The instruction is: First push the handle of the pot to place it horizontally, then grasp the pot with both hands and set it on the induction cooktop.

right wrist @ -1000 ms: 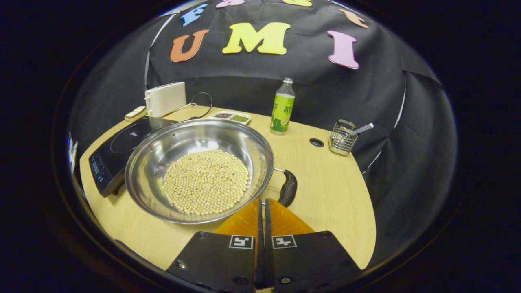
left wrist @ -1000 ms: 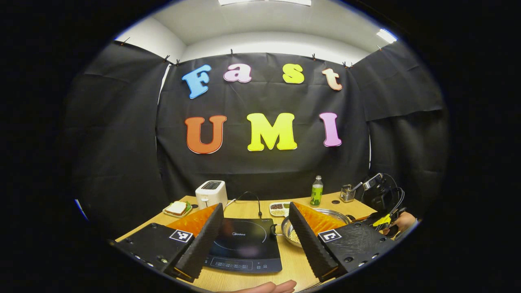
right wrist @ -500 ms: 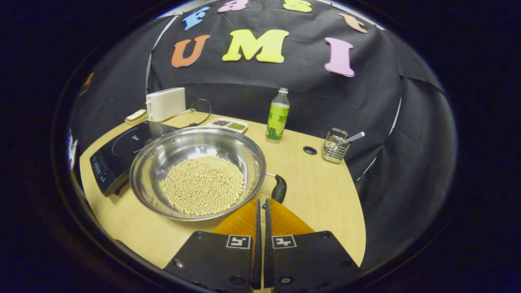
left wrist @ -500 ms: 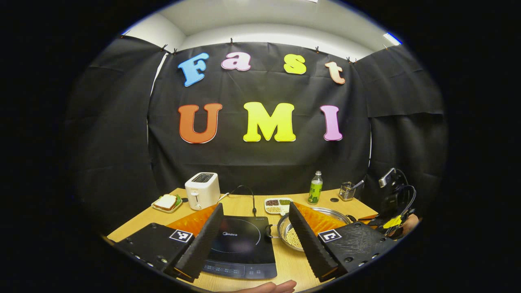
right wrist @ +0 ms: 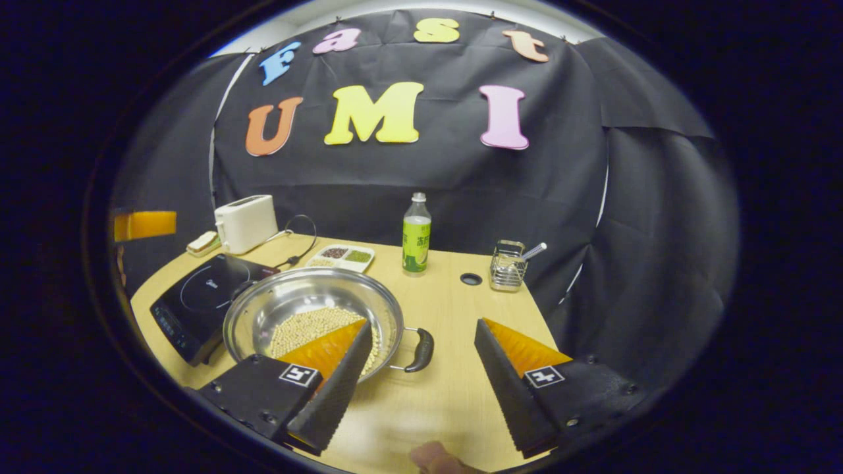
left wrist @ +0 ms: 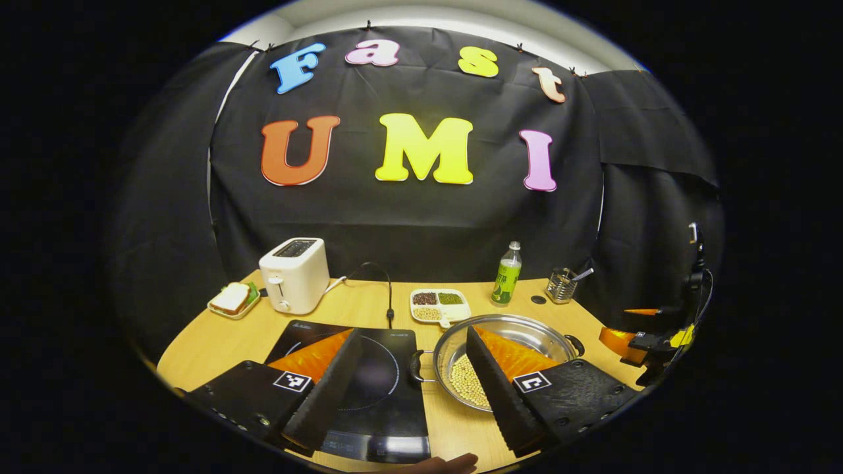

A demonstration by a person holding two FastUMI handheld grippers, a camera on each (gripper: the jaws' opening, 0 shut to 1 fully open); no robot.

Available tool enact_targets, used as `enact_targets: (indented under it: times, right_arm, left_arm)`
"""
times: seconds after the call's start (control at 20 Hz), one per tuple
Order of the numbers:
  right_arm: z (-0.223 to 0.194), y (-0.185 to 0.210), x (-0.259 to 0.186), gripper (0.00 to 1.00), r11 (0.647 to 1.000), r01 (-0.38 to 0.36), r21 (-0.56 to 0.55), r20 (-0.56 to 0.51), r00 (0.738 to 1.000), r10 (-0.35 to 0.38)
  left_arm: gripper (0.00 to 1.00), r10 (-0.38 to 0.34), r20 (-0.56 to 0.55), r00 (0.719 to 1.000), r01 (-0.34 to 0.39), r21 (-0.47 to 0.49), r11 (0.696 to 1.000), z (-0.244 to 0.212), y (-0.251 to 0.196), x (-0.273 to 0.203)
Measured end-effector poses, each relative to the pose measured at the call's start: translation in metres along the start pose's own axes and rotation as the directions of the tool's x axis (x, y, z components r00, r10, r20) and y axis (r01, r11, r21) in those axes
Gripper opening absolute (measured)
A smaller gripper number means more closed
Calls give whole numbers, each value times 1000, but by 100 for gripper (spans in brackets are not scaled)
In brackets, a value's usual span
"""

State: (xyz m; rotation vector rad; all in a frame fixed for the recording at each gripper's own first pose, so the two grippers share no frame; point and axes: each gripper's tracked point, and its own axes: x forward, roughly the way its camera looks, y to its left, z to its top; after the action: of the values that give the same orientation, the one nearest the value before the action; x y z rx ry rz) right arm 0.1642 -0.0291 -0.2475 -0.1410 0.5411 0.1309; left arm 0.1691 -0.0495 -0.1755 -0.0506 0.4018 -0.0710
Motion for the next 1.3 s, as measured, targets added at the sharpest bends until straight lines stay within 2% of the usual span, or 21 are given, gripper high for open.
enact_targets:
  times: [0.25, 0.4, 0.6, 0.75, 0.85, 0.9, 0.95, 1.0, 1.05, 1.1, 1.15, 1.3]
  right_arm:
    - [-11, 2, 29, 100, 998, 22, 67, -56, 998, -18]
    - [-25, 4, 52, 100, 994, 29, 103, -101, 995, -18]
    - [-43, -4, 79, 100, 993, 73, 95, -158, 986, -58]
    - [-54, 1, 93, 98, 992, 54, 114, -190, 981, -31]
    - [-62, 2, 99, 86, 992, 53, 113, -216, 976, -27]
    - [-64, 3, 99, 86, 992, 46, 115, -221, 975, -19]
    - [-64, 3, 102, 91, 992, 46, 118, -220, 975, -20]
    - [-66, 2, 103, 86, 992, 47, 117, -222, 975, -20]
    - [-66, 3, 103, 87, 992, 43, 118, -219, 976, -16]
    - [-66, 4, 106, 80, 992, 39, 122, -221, 975, -11]
    - [-67, 5, 106, 80, 991, 40, 127, -227, 974, -10]
    - [-70, 8, 108, 72, 990, 30, 138, -239, 971, 4]
  left_arm:
    - [95, -6, -153, 988, 5, -9, 1000, -42, -8, 57]
    - [96, 2, -261, 965, -7, -17, 1000, -73, -9, 84]
    - [95, 3, -342, 940, -3, -2, 1000, -96, -12, 105]
    - [95, 10, -385, 923, -8, 5, 1000, -111, -8, 117]
    - [95, 9, -400, 916, -12, -4, 1000, -116, -7, 122]
    - [93, 8, -409, 912, -12, -6, 1000, -119, -6, 124]
    - [88, 7, -418, 909, -12, -9, 1000, -122, -6, 126]
    - [85, 6, -427, 904, -11, -10, 1000, -126, -6, 129]
    - [77, 19, -433, 901, -21, 0, 1000, -127, -4, 128]
    - [74, 20, -427, 904, -18, 10, 1000, -127, -3, 130]
    - [69, 18, -429, 903, -14, 13, 1000, -127, -5, 129]
    - [70, 11, -421, 907, -4, 17, 1000, -130, -4, 133]
